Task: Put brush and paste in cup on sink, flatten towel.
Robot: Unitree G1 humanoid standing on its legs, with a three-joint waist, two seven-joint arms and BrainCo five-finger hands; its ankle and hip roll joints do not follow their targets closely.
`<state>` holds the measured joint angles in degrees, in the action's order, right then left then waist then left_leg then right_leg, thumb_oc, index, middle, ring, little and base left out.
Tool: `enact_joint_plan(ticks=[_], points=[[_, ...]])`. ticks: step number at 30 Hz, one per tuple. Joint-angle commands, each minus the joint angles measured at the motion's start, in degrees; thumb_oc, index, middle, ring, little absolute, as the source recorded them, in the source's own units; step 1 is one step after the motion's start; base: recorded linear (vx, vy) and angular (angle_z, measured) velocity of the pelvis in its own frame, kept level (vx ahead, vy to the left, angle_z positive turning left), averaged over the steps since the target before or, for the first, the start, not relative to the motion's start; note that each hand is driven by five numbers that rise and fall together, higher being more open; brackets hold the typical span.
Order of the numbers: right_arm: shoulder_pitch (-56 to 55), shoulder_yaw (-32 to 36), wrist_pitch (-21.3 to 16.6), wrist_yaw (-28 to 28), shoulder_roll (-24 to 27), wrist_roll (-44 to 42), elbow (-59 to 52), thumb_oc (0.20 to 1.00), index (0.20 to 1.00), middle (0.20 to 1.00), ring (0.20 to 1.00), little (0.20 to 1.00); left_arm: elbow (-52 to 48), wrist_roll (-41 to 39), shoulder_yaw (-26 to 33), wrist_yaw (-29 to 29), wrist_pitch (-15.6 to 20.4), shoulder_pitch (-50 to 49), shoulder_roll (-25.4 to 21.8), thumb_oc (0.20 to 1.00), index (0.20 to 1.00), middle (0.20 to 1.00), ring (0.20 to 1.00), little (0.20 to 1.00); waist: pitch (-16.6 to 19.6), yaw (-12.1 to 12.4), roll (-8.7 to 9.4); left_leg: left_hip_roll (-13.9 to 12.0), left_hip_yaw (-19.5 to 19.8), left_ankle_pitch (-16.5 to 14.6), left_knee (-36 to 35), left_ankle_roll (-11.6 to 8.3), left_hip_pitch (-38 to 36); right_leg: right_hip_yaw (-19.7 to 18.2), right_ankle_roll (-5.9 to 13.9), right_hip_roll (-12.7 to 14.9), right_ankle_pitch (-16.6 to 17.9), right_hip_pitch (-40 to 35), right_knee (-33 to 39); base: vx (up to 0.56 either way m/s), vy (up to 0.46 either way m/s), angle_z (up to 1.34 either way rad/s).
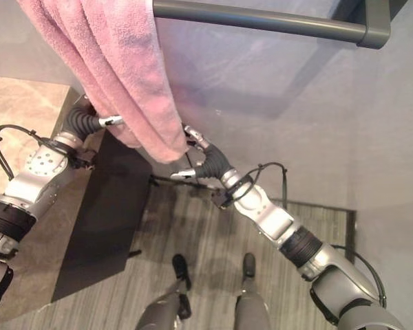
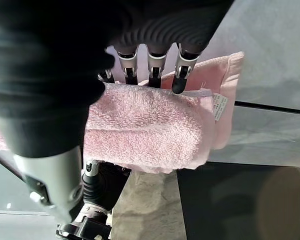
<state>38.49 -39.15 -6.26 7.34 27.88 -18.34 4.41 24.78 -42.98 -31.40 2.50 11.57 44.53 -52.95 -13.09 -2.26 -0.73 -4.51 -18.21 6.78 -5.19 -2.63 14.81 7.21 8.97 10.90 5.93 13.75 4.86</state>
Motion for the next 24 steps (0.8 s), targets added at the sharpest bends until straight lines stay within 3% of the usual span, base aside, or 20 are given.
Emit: enact_joint_plan(ticks=[1, 8, 9, 10, 12, 15, 16, 19, 24], points=[[2.6, 0.8, -2.6, -0.4, -0.4, 0.3, -4.0, 1.000, 1.000, 1.000, 1.000, 1.000, -1.9, -3.2, 5.5, -0.3, 4.7, 3.0, 1.9, 1.000, 1.000, 1.000, 1.000, 1.000, 2.5, -1.5, -0.84, -2.6, 2.3, 1.2, 0.2, -4.55, -0.4, -3.9, 2.95, 3.5, 3.2, 1.0, 0.1, -0.03, 0.012, -0.04], [4.0, 0.5, -2.7, -0.3, -0.3, 0.0, -4.0, 1.000, 1.000, 1.000, 1.000, 1.000, -3.2, -4.8, 6.8, -0.7, 5.2, 1.8, 1.4, 1.000, 1.000, 1.000, 1.000, 1.000, 2.3, -1.0, -0.59, -2.6, 2.3, 1.5, 0.2, -4.62, -0.1, -3.7, 2.83, 3.3, 3.3, 1.1, 0.1, -0.01, 0.003, -0.01], [4.2, 0.5, -2.7, -0.3, -0.4, 0.0, -3.9, 1.000, 1.000, 1.000, 1.000, 1.000, -3.4, -5.1, 7.0, -0.8, 5.2, 1.6, 1.2, 0.871, 0.871, 0.871, 0.871, 0.871, 2.3, -1.0, -0.56, -2.6, 2.4, 1.5, 0.2, -4.62, -0.1, -3.7, 2.82, 3.3, 3.3, 1.1, 0.1, 0.00, 0.000, 0.00], [4.2, 0.5, -2.7, -0.3, -0.4, 0.0, -3.9, 1.000, 1.000, 1.000, 1.000, 1.000, -3.4, -5.1, 7.0, -0.8, 5.2, 1.6, 1.2, 0.815, 0.815, 0.815, 0.815, 0.815, 2.3, -1.0, -0.56, -2.6, 2.4, 1.5, 0.2, -4.62, -0.1, -3.7, 2.82, 3.3, 3.3, 1.1, 0.1, 0.00, 0.000, 0.00], [4.6, 0.6, -2.8, -0.5, -0.2, -0.3, -3.9, 1.000, 1.000, 1.000, 1.000, 1.000, -3.6, -6.6, 8.2, -1.3, 5.2, 0.5, 1.3, 0.539, 0.539, 0.539, 0.539, 0.539, 2.2, -0.8, -0.39, -2.6, 2.6, 1.7, 0.2, -4.65, 0.1, -3.8, 2.75, 3.2, 3.4, 1.2, 0.1, -0.02, 0.005, 0.00], [5.0, 0.7, -2.8, -0.4, -0.1, -0.7, -3.5, 1.000, 1.000, 1.000, 1.000, 1.000, -3.1, -7.3, 8.7, -1.2, 5.3, 0.2, 1.5, 0.401, 0.401, 0.401, 0.401, 0.401, 2.1, -0.7, -0.30, -2.6, 2.7, 1.8, 0.2, -4.71, 0.3, -3.7, 2.69, 3.1, 3.5, 1.3, 0.1, 0.00, 0.000, 0.00], [5.0, 0.8, -2.8, -0.3, -0.1, -0.8, -3.5, 1.000, 1.000, 1.000, 1.000, 1.000, -3.1, -7.5, 8.8, -1.1, 5.3, 0.2, 1.4, 0.272, 0.272, 0.272, 0.272, 0.272, 2.1, -0.7, -0.26, -2.6, 2.8, 1.9, 0.2, -4.72, 0.4, -3.6, 2.68, 3.1, 3.5, 1.4, 0.1, 0.00, 0.000, 0.00], [5.0, 1.1, -2.8, -0.2, -0.1, -1.1, -3.1, 1.000, 1.000, 1.000, 1.000, 1.000, -2.7, -7.8, 9.2, -1.0, 5.3, 0.0, 1.6, 0.200, 0.200, 0.200, 0.200, 0.200, 1.9, -0.6, -0.13, -2.6, 2.9, 2.0, 0.2, -4.77, 0.5, -3.6, 2.70, 3.1, 3.6, 1.4, 0.1, 0.00, 0.000, 0.00], [4.9, 1.2, -2.9, -0.2, -0.1, -1.7, -3.0, 1.000, 1.000, 1.000, 1.000, 1.000, -2.5, -7.8, 9.6, -1.0, 5.3, -0.2, 1.7, 0.200, 0.200, 0.200, 0.200, 0.200, 1.7, -0.4, -0.05, -2.6, 3.1, 2.1, 0.2, -4.83, 0.6, -3.5, 2.63, 3.1, 3.7, 1.4, 0.1, 0.00, 0.000, 0.00]])
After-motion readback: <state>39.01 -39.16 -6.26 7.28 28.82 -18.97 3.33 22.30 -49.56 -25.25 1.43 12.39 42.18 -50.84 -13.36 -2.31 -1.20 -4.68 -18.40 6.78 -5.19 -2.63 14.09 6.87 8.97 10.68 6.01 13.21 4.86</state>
